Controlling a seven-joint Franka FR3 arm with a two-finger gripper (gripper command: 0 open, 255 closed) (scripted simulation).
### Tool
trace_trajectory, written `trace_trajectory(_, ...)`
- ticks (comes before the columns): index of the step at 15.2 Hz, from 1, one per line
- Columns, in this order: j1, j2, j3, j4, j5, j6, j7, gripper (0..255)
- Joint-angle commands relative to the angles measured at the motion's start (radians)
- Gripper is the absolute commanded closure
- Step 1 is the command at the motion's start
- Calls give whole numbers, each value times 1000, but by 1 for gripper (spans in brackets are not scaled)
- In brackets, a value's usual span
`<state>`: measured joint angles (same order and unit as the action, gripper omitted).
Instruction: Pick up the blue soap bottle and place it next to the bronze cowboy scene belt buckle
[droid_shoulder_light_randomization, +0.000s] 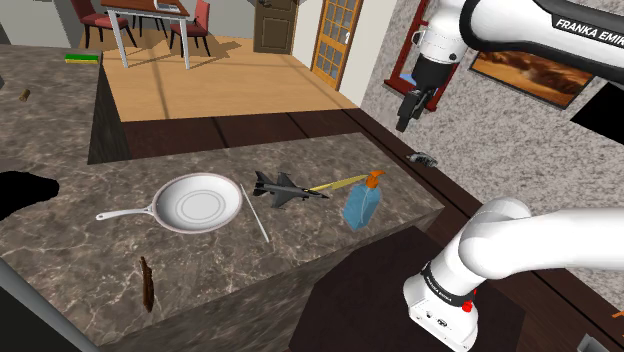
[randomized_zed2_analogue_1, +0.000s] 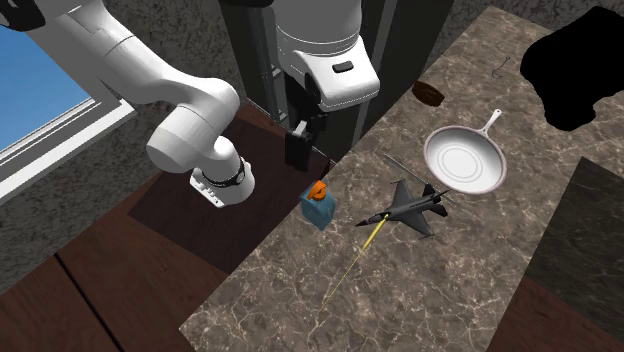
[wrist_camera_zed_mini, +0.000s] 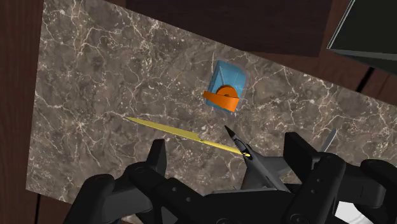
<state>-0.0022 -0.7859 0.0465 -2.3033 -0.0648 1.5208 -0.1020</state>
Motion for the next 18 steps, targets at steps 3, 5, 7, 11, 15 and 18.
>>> trace_trajectory(3,-9,39,8,-34,8,39,34,0)
trace_trajectory(5,-18,82,16,-65,16,78,68,0)
trace_trajectory(7,-26,129,24,-93,24,119,101,0)
trace_trajectory(11,-42,234,37,-139,40,202,166,0)
trace_trajectory(15,-56,354,47,-171,54,287,228,0)
trace_trajectory(18,-64,436,51,-184,63,341,265,0)
